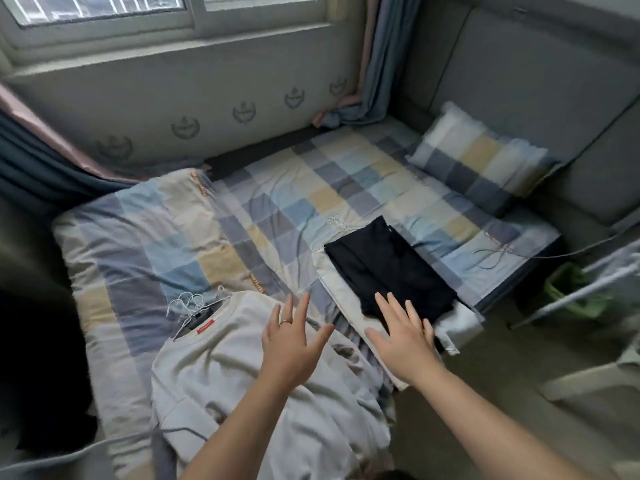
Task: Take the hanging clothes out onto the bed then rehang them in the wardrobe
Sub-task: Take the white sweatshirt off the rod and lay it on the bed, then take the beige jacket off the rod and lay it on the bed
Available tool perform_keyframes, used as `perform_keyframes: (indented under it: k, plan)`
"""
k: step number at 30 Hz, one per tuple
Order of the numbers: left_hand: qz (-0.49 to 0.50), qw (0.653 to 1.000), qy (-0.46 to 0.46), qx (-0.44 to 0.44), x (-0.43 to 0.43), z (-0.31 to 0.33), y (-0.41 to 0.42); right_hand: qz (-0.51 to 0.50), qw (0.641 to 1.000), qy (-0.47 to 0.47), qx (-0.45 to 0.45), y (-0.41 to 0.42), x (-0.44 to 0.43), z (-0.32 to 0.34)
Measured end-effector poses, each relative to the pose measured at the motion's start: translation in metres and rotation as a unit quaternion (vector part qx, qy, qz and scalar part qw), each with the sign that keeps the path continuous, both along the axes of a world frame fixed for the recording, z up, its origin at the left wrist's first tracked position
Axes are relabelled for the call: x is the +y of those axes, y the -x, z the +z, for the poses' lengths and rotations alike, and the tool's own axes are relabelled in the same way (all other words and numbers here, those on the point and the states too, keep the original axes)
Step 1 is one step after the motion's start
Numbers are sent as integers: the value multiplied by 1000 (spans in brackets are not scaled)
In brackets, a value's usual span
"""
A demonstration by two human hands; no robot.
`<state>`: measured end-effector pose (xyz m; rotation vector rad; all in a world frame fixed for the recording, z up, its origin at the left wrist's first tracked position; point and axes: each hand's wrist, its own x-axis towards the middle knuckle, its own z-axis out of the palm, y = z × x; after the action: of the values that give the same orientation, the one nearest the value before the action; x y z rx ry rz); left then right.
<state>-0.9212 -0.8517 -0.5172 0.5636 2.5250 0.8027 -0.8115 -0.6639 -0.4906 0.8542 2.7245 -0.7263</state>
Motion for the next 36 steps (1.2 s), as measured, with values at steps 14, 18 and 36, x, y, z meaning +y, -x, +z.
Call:
perform_keyframes:
  k: [14, 18, 36]
  plan:
    - [-251, 966, 10, 67, 274, 29, -185, -237, 969, -57, 43, -263, 200, 17]
    - [-336, 939, 12, 72, 357, 34, -251, -311, 947, -71, 31, -347, 245, 20]
    - [-789, 582, -160, 113, 671, 108, -558, -688, 691, -222, -13, -611, 329, 91]
